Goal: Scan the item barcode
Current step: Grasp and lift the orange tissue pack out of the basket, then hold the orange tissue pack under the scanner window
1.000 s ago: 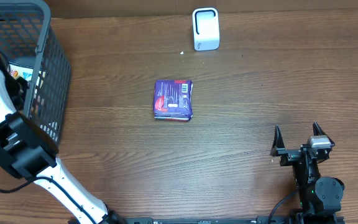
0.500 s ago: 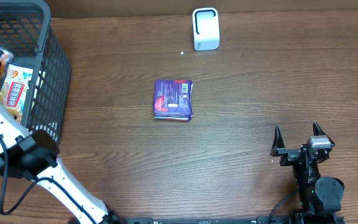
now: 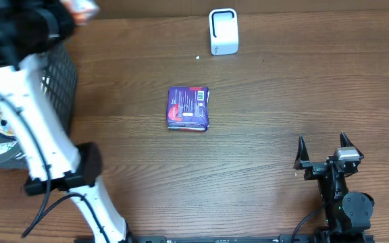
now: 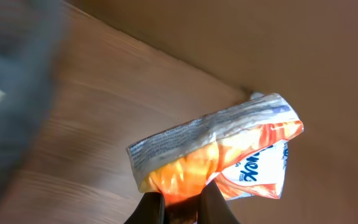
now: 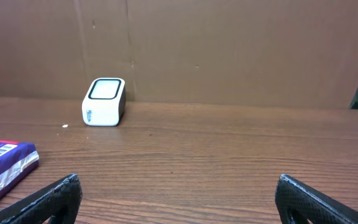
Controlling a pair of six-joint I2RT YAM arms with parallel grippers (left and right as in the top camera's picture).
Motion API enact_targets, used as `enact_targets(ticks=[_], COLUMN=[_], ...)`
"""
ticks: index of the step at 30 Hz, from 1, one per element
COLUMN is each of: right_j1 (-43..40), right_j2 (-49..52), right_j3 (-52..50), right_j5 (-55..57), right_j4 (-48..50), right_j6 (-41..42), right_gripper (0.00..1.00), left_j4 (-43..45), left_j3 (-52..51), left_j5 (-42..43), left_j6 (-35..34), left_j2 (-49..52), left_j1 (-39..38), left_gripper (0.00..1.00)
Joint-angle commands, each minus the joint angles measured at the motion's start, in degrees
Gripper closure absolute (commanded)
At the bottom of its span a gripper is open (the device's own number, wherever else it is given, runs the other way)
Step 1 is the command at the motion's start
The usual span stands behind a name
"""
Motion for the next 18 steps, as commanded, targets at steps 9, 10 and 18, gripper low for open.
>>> enact_targets(ticks=[9,10,18], right_j1=[0.0,0.0,0.0], right_j2=[-0.6,-0.6,-0.6], right_j3=[-0.6,-0.6,-0.6], right_j5=[0.3,0.3,0.3], right_j4=[0.3,0.3,0.3], right_j6=[0.3,0.3,0.3], right_gripper=[0.0,0.0,0.0], left_j4=[2.4,3.9,24.0], left_j3=[-19.3,-21.6,-40.2], left_j5=[0.4,0.4,0.4], left_j6=[1.1,1.1,-2.4], left_j2=[0.8,0.8,0.8], left_j1=[-21.2,-22.9,-32.6], left_gripper=[0.96,0.96,0.96])
